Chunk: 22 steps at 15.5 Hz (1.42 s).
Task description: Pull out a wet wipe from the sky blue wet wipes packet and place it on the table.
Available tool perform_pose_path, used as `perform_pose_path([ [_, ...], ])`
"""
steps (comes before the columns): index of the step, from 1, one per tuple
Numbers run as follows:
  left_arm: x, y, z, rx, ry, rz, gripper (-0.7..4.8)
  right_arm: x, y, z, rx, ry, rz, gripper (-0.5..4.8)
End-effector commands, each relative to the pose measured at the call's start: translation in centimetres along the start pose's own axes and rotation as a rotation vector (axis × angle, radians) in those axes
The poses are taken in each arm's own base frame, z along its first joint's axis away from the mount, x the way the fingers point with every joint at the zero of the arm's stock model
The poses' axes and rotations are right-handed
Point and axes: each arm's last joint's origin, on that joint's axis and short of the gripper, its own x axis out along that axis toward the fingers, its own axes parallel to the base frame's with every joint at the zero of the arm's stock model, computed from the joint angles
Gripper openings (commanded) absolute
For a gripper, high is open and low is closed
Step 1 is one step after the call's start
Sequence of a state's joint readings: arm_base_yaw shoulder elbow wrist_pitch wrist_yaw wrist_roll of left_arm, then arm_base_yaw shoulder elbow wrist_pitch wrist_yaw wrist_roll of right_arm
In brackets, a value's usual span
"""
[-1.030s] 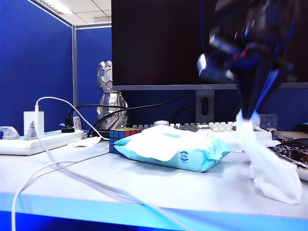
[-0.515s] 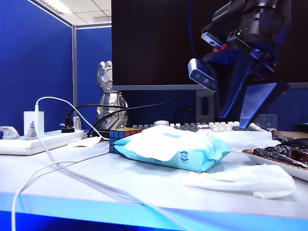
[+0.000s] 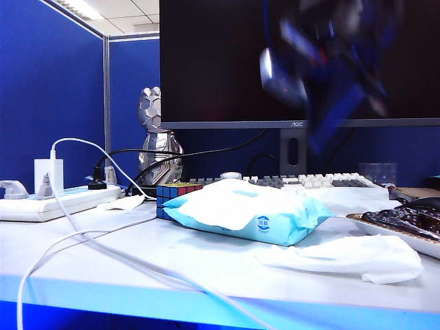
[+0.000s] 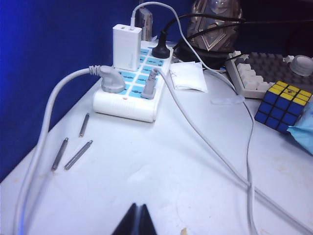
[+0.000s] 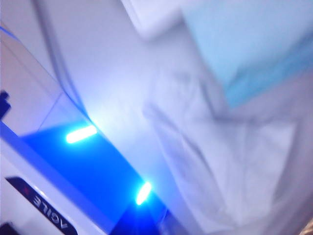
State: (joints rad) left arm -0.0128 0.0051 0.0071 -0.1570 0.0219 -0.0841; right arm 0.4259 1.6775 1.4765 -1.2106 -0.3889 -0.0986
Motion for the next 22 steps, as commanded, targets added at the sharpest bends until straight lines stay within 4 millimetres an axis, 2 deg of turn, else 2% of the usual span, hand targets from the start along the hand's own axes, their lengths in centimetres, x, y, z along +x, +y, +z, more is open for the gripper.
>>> perform_pose_path([
  [1,0.0,0.0,-0.1,-0.002,0.007,0.002,-0.01,-6.6,2.7,0.9,-0.1,-0.226,-0.03,-0.01],
  [3,0.0,0.0,-0.1,-0.002,0.008,0.002,-0.01,-13.4,5.5,-0.4,-0.194,-0.459,-0.063,-0.01],
  [4,0.0,0.0,-0.1,-0.002,0.007,0.002,-0.01,-14.9,6.2,-0.9,-0.213,-0.51,-0.069,-0.01],
  [6,0.0,0.0,-0.1,-0.002,0.008,0.002,-0.01,-20.8,8.8,-4.0,-0.245,-0.729,-0.122,-0.01],
  [7,0.0,0.0,-0.1,-0.002,0.007,0.002,-0.01,-23.8,10.2,-6.5,-0.267,-0.851,-0.14,-0.01],
  [9,0.0,0.0,-0.1,-0.002,0.007,0.002,-0.01,-27.5,12.2,-11.1,-0.316,-1.03,-0.139,0.0],
  [11,0.0,0.0,-0.1,-0.002,0.007,0.002,-0.01,-29.6,13.5,-15.1,-0.367,-1.152,-0.136,-0.01],
  [12,0.0,0.0,-0.1,-0.002,0.007,0.002,-0.01,-30.5,14.1,-17.7,-0.39,-1.212,-0.138,-0.01],
  [13,0.0,0.0,-0.1,-0.002,0.008,0.002,-0.01,-31.1,14.7,-21.1,-0.413,-1.27,-0.142,-0.01],
  [15,0.0,0.0,-0.1,-0.002,0.007,0.002,-0.01,-31.7,15.3,-25.8,-0.441,-1.362,-0.187,-0.01],
  [17,0.0,0.0,-0.1,-0.002,0.007,0.002,-0.01,-31.3,14.9,-28.8,-0.407,-1.428,-0.387,-0.01],
  [18,0.0,0.0,-0.1,-0.002,0.007,0.002,-0.01,-30.6,14.2,-29.2,-0.318,-1.481,-0.508,0.0],
  [19,0.0,0.0,-0.1,-0.002,0.007,0.002,-0.01,-29.6,13.8,-28.8,-0.289,-1.512,-0.558,0.0],
  [21,0.0,0.0,-0.1,-0.002,0.008,0.002,-0.01,-25.9,11.9,-26.1,-0.276,-1.546,-0.647,-0.01],
  [22,0.0,0.0,-0.1,-0.002,0.007,0.002,-0.01,-22.7,10.0,-24.2,-0.272,-1.569,-0.673,0.0],
])
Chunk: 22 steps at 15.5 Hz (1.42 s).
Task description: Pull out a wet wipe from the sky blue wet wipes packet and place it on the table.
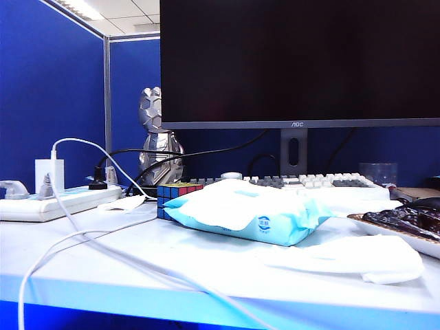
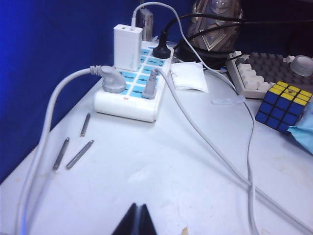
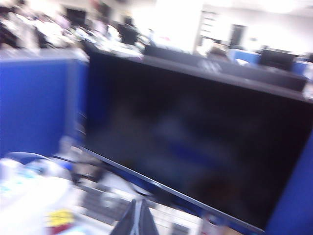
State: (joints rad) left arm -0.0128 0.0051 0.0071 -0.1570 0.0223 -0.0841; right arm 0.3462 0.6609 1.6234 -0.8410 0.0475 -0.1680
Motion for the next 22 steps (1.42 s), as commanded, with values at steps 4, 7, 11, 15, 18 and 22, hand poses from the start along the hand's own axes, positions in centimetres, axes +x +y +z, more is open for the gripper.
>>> perform_pose_path([
  [4,0.0,0.0,-0.1,-0.002,0.008,0.002,-0.01,6.0,1.8,-16.7,0.041,-0.051,-0.103,-0.01],
  [7,0.0,0.0,-0.1,-0.002,0.008,0.002,-0.01,5.8,2.6,-23.2,0.086,-0.007,-0.119,0.0],
  [11,0.0,0.0,-0.1,-0.002,0.007,0.002,-0.01,5.2,3.5,-30.1,0.207,0.069,-0.127,0.0],
  [15,0.0,0.0,-0.1,-0.002,0.007,0.003,-0.01,5.2,3.8,-33.8,0.213,0.146,-0.167,-0.01],
  [18,0.0,0.0,-0.1,-0.002,0.007,0.002,-0.01,5.0,4.3,-36.9,0.233,0.309,-0.159,-0.01],
  [22,0.0,0.0,-0.1,-0.002,0.007,0.003,-0.01,5.0,4.3,-37.0,0.231,0.319,-0.167,-0.01],
])
